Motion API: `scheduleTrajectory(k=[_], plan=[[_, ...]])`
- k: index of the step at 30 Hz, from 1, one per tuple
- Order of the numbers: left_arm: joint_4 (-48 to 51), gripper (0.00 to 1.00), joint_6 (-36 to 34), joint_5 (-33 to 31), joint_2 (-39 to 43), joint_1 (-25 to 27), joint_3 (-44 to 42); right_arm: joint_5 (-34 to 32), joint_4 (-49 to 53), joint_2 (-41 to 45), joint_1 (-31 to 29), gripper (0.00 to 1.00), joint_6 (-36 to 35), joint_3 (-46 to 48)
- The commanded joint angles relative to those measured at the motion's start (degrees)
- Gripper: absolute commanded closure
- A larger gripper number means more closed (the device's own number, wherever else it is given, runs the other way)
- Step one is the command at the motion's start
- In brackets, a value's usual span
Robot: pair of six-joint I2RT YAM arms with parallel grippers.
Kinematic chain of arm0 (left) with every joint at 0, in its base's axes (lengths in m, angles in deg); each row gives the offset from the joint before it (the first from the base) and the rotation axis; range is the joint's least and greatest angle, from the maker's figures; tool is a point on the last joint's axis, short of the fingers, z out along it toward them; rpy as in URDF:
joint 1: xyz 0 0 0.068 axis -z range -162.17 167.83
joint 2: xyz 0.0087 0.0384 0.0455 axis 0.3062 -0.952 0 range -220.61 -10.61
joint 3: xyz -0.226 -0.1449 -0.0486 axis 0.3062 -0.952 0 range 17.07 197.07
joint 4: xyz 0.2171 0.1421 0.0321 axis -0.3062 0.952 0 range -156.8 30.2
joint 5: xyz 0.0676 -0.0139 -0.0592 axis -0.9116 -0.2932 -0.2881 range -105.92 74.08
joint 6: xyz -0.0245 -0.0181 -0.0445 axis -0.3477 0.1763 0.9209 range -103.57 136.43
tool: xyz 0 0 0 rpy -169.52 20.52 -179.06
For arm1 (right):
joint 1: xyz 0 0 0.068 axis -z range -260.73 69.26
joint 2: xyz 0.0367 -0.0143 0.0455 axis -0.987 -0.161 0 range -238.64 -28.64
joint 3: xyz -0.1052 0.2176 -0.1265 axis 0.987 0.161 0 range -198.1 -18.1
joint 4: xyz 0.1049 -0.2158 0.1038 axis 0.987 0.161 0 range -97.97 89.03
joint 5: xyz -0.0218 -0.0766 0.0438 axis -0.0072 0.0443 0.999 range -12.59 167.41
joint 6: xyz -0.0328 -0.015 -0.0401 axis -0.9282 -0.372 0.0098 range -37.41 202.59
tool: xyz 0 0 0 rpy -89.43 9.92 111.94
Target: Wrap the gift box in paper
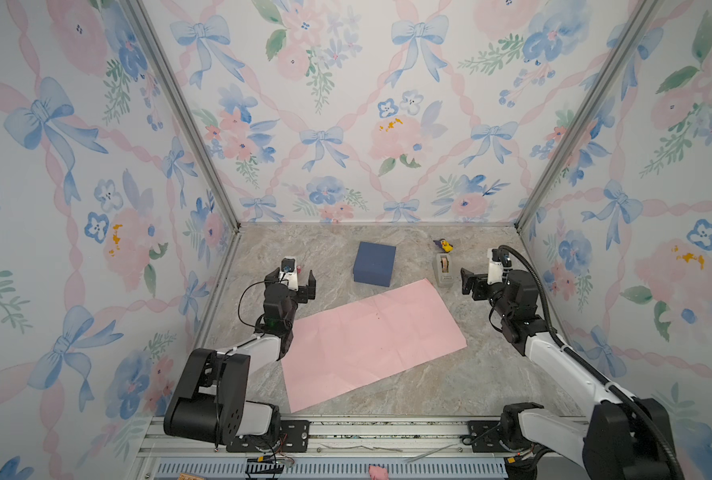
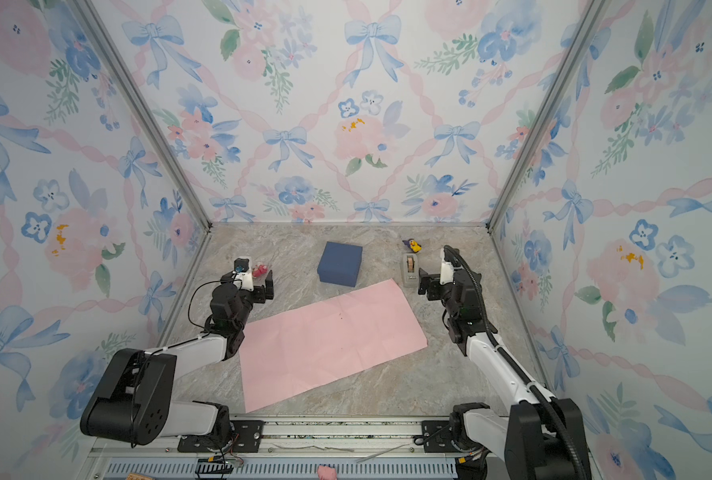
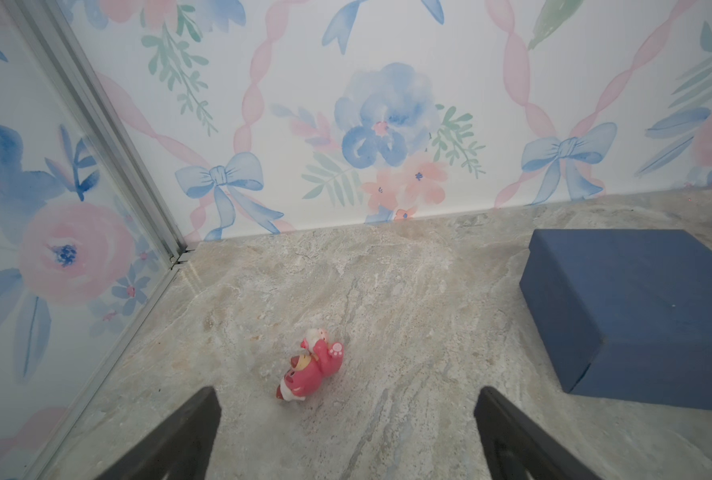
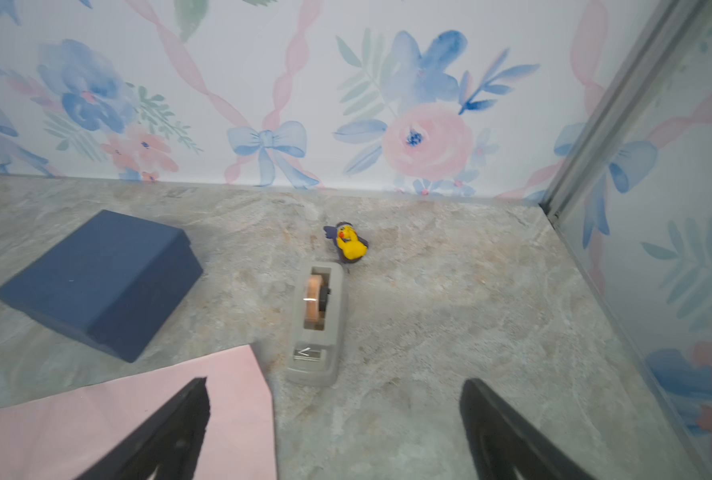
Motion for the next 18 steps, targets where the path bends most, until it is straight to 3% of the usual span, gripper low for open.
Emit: scheduleTrajectory(k=[1,8,12,18], plan=[[14.99,0.03,4.38,0.18,1.47,1.31,4.35,-3.46,24.3,2.41,-10.61,0.04,0.66,-4.8],[35.74,0.05,14.74,1.92,2.68,1.84,9.95,-7.71,36.27,-0.64,-38.39,0.03,13.88,-10.15],[41.36,0.04,17.25,3.72,3.59,1.77,9.96,-8.85,34.22,-5.05,-51.35,0.01,22.7,-10.23],[42.86,0.04,20.33,6.07,3.35,0.94,9.86,-4.66,26.57,-19.03,-62.98,0.08,28.83,-13.87]])
